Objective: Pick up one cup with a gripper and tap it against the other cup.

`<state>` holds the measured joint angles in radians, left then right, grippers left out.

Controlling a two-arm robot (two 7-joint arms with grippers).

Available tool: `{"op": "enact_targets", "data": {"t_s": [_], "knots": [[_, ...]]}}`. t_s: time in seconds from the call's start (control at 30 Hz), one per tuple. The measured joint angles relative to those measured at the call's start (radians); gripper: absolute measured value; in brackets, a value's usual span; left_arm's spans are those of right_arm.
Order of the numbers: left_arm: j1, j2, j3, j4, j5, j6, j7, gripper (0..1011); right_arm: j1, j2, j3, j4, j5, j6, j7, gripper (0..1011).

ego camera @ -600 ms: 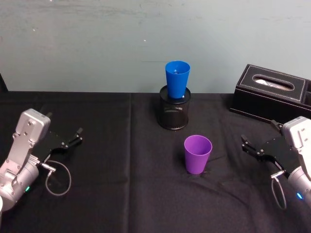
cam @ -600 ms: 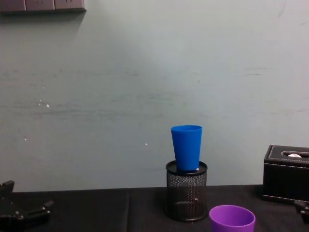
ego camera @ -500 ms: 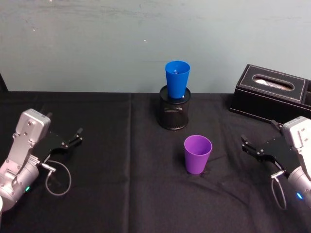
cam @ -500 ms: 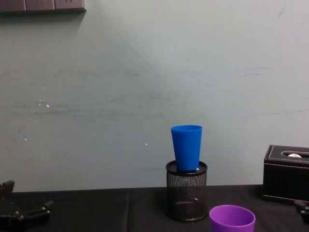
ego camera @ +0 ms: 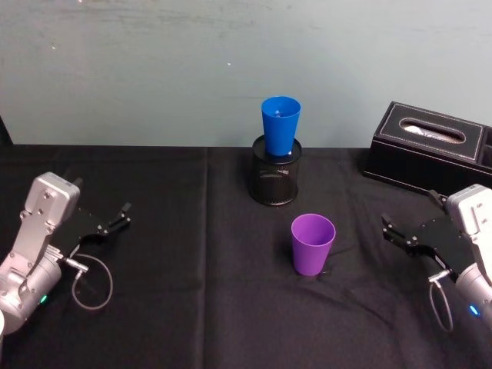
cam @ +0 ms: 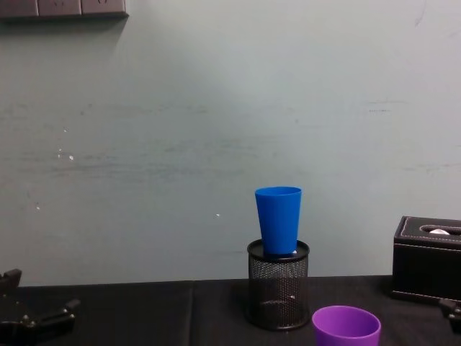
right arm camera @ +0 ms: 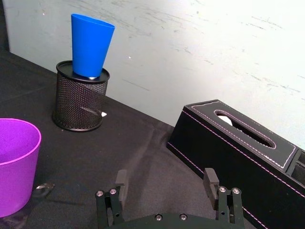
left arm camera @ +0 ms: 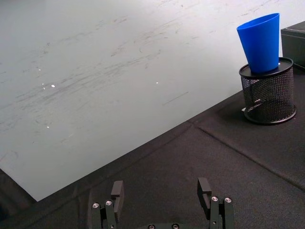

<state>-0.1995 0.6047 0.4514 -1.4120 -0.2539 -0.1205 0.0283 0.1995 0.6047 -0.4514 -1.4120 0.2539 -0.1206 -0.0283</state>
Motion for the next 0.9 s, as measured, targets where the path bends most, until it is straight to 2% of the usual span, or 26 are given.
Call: {"op": "enact_targets", "data": {"t_s": [0.3,0.43,0.9], "knots": [[0.0,0.0,0.0,0.0,0.0,0.0,0.0,1012,0.0,0.0,0.0,0.0,0.0,0.0,0.0,1003],[0.0,0.0,0.0,0.0,0.0,0.0,0.0,1011,-0.01,-0.001,0.012,-0.014,0.0,0.005,0.002,1003],[0.0,0.0,0.0,0.0,0.0,0.0,0.0,1011,-0.067,-0.008,0.05,-0.08,0.031,0.016,0.075,1003]]}}
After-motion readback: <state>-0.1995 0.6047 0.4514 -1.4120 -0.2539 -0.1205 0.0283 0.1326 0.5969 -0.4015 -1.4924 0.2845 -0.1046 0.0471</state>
